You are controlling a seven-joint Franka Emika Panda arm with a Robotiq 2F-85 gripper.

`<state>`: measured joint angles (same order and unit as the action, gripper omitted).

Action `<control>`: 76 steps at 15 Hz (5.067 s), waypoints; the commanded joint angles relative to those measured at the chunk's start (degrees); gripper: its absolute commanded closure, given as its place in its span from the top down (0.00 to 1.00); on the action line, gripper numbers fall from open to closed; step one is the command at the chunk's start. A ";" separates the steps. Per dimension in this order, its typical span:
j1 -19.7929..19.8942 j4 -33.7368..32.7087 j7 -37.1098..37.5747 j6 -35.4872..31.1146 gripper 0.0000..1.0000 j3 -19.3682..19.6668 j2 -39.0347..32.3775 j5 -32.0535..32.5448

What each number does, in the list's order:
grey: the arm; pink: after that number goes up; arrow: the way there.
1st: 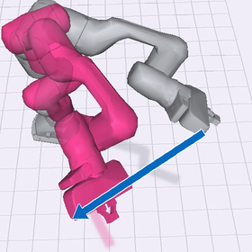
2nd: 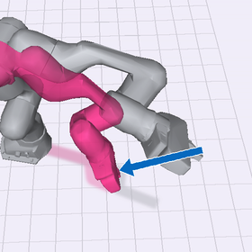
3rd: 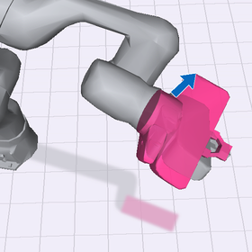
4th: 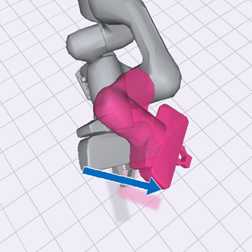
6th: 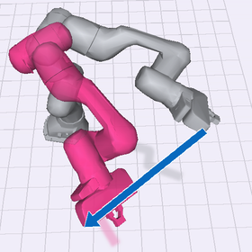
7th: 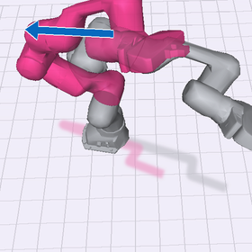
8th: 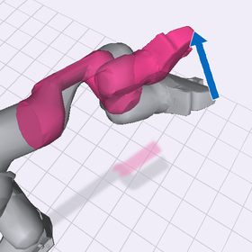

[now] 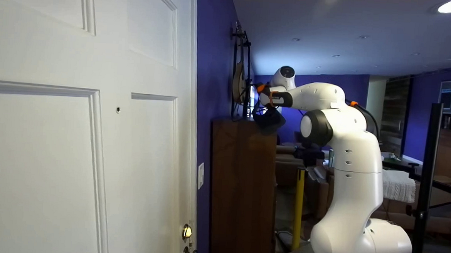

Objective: Remove the half head cap and put it on top of the cabinet

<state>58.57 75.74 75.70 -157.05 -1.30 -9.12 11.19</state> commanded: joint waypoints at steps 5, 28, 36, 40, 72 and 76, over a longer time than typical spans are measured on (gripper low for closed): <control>-0.01 -0.36 0.06 0.00 0.06 -0.01 -0.64 0.03; -2.58 -21.99 31.11 16.74 0.38 1.38 -16.33 0.08; -1.38 -28.15 31.91 20.12 0.93 0.04 -18.58 -2.19; -0.84 -31.25 30.59 32.69 1.00 -0.93 -19.43 -4.57; -0.02 -50.41 56.39 42.11 0.00 4.97 -29.49 -26.30; 0.20 -48.90 58.91 46.75 0.00 3.95 -27.93 -27.30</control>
<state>58.31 26.12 131.64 -113.29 3.59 -38.28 -14.12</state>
